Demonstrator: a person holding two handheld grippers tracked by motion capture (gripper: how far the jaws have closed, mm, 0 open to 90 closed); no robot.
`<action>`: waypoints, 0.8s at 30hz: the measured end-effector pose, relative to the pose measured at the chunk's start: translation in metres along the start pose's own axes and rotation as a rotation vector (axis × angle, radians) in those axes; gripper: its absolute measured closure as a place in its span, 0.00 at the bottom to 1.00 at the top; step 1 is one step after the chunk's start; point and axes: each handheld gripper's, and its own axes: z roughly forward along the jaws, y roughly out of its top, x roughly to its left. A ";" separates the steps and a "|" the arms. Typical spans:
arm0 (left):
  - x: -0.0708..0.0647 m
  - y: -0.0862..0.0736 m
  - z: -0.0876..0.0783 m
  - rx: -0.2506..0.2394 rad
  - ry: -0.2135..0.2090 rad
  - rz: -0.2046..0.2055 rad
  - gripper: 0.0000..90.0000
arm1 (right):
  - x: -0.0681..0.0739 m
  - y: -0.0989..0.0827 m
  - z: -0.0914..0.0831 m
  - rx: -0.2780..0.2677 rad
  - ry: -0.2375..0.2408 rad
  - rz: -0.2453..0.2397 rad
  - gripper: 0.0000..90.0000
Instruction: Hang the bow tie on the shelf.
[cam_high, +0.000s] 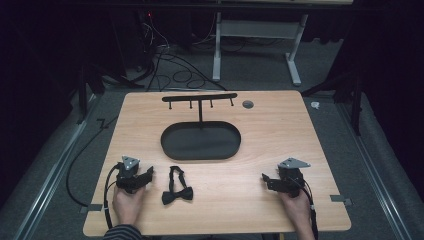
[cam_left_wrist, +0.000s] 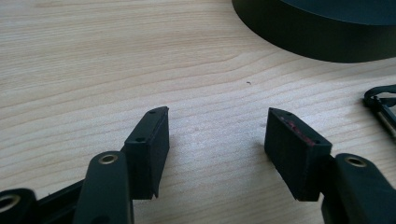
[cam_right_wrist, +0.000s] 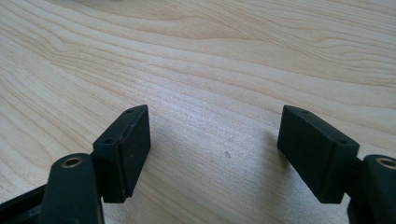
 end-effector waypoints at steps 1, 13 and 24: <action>0.000 0.000 0.000 0.000 -0.001 0.001 0.45 | 0.000 0.000 0.000 0.000 0.000 0.001 0.30; 0.000 0.000 0.000 0.002 -0.009 0.005 0.42 | 0.000 0.000 0.000 0.000 0.000 0.001 0.30; -0.001 0.000 0.000 0.006 0.000 0.002 0.42 | 0.000 0.000 0.000 0.000 0.000 0.001 0.30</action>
